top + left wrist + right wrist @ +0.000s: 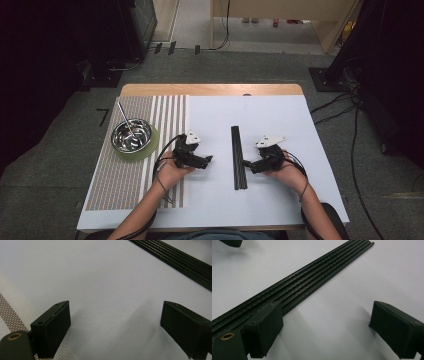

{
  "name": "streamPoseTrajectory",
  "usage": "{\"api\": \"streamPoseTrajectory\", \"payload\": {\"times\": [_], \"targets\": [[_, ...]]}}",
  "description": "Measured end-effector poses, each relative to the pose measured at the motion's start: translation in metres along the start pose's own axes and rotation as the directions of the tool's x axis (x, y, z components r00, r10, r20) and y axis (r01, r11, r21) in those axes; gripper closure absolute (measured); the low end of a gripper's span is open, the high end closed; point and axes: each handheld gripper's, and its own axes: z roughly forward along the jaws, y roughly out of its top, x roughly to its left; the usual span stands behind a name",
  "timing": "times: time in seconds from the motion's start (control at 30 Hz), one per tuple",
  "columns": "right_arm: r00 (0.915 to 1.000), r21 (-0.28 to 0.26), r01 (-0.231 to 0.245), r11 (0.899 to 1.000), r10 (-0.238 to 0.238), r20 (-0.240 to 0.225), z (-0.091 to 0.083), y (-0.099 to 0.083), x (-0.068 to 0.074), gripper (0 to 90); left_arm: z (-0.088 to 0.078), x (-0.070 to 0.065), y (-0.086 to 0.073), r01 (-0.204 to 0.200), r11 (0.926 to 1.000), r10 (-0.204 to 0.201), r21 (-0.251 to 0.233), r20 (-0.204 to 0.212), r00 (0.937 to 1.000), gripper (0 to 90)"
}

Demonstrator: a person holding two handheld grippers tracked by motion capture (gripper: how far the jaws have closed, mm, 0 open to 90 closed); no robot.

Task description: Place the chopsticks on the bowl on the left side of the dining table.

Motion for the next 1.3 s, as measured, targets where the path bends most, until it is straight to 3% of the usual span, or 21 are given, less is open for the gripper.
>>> {"api": "streamPoseTrajectory", "payload": {"times": [0.13,0.2,0.27,0.43,0.83,1.3], "targets": [[1.0000,0.000,0.000,1.000,0.000,0.000,0.000,0.000,0.000,10.9,-0.001,-0.002,0.003,0.018,0.9998,-0.018,0.000,0.005,0.9998,9.6],[1.0000,0.000,0.001,1.000,-0.001,0.000,0.000,0.000,0.000,10.9,-0.001,-0.003,0.004,0.007,0.9999,-0.007,-0.010,0.000,1.0000,9.7],[1.0000,0.000,0.001,1.000,-0.001,0.000,0.000,0.000,0.000,10.9,-0.002,-0.005,0.006,0.000,0.9998,0.000,-0.021,-0.004,1.0000,16.1],[1.0000,0.000,0.001,1.000,-0.001,0.001,0.000,0.000,0.000,10.9,-0.001,-0.005,0.009,0.039,0.9991,-0.039,-0.017,0.014,0.9992,16.1],[1.0000,0.000,0.001,1.000,-0.001,0.001,0.000,0.000,0.000,10.9,0.001,-0.018,0.014,0.014,0.9998,-0.014,-0.014,0.017,0.9998,16.1],[1.0000,0.000,0.001,1.000,-0.001,0.000,0.000,0.000,0.000,10.9,0.008,-0.027,0.018,0.018,0.9997,-0.017,-0.014,0.031,0.9994,16.1]]}}
